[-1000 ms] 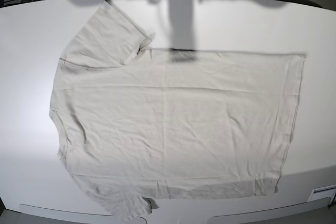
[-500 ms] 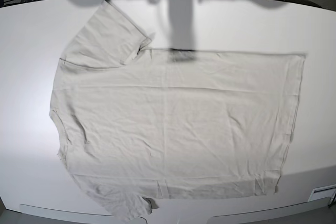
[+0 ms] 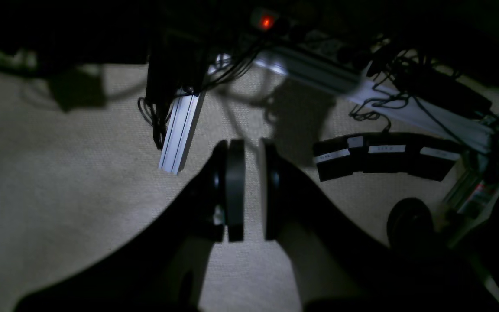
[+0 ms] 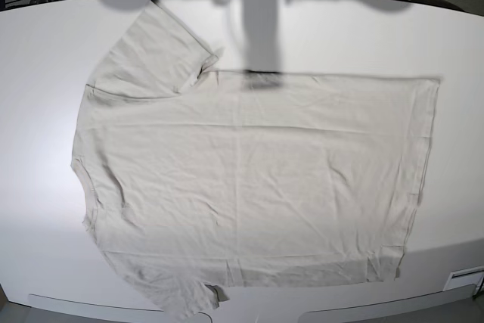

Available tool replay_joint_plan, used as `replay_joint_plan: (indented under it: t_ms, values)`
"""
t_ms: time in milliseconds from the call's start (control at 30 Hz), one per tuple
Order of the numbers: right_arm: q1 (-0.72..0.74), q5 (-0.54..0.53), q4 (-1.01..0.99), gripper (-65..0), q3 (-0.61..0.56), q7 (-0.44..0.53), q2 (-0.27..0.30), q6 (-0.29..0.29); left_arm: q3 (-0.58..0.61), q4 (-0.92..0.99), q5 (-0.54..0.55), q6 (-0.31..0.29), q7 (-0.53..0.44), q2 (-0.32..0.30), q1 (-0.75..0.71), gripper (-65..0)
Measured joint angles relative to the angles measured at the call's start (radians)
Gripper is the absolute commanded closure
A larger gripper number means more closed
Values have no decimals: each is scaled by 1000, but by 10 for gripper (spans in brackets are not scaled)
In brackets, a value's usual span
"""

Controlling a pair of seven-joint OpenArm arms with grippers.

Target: Fold the T-shirt properly

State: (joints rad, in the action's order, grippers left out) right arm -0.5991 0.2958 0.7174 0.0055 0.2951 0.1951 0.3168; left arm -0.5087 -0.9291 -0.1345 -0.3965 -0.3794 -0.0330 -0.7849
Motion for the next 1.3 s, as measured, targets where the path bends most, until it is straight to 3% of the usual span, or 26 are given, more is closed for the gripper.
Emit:
replay_joint_plan:
  t_ms: [200, 467, 1033, 1167, 1300]
  values:
    - [-131, -37, 204, -72, -1, 10, 25, 11, -1, -161, 69, 0, 12, 0, -113, -97]
    - [-271, -64, 404, -72, 0, 3, 77, 45, 0, -338, 68, -50, 16, -1, -231, -97]
    - [-609, -175, 911, -73, -1, -27, 185, 115, 1, -753, 89, -53, 80, -3, -378, -97]
    - [-619, -193, 1016, -72, 0, -132, 217, 111, 1, -851, 90, -56, 148, -35, -379, -97]
    - [-621, -193, 1104, -73, -1, -148, 232, 117, 1, -941, 90, -52, 204, -84, -379, -97]
